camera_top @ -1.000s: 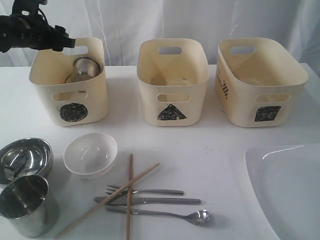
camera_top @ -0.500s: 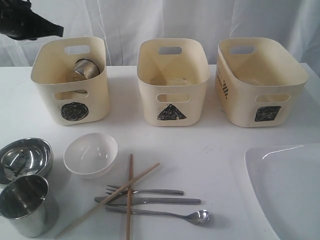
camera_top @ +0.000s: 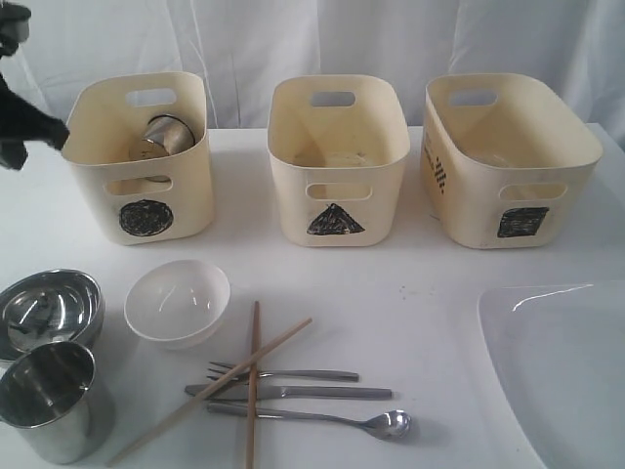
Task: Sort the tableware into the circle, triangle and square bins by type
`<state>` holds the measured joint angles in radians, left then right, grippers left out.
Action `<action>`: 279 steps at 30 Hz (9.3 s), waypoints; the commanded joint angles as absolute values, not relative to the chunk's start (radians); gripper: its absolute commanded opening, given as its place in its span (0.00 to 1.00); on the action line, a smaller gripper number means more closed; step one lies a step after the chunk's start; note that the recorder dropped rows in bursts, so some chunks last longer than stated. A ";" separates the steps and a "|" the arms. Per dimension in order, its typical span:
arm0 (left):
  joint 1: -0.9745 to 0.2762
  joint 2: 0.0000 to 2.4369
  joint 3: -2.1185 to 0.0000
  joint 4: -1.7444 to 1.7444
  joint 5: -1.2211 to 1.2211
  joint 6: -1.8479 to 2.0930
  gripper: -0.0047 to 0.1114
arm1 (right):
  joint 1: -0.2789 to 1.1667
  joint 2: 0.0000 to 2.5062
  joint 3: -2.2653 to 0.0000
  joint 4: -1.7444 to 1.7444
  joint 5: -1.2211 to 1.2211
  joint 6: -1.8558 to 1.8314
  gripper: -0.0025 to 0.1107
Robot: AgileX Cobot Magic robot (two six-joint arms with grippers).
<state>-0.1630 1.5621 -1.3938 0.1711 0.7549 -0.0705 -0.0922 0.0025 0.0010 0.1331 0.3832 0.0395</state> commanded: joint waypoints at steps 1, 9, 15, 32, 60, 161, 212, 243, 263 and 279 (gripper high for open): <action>-0.177 1.458 -1.194 0.030 0.845 -0.056 0.04 | -0.090 0.000 0.000 0.131 0.370 0.042 0.02; -0.147 1.256 -0.978 0.190 0.674 -0.175 0.04 | -0.090 0.000 0.000 0.131 0.370 0.042 0.02; -0.137 1.269 -0.978 0.358 0.615 -0.181 0.05 | -0.090 0.000 0.000 0.131 0.370 0.042 0.02; -0.118 1.548 -0.950 0.323 0.551 -0.363 0.71 | -0.090 0.000 0.000 0.131 0.370 0.042 0.02; -0.118 1.688 -0.950 0.198 0.455 -0.363 0.39 | -0.090 0.000 0.000 0.131 0.370 0.042 0.02; -0.106 1.297 -1.048 -0.234 1.101 0.757 0.04 | -0.090 0.000 0.000 0.131 0.370 0.062 0.02; -0.104 1.666 -0.927 -0.356 0.880 1.055 0.57 | -0.090 0.000 0.000 0.131 0.370 0.062 0.02; -0.106 1.591 -1.144 -0.412 -0.365 0.638 0.04 | -0.090 0.000 0.000 0.131 0.370 0.062 0.02; -0.112 1.885 -1.259 0.370 -0.628 -0.077 0.27 | -0.090 0.000 0.000 0.131 0.370 0.062 0.02; -0.112 1.806 -1.259 0.420 -0.707 -0.248 0.71 | -0.090 0.000 0.000 0.131 0.370 0.062 0.02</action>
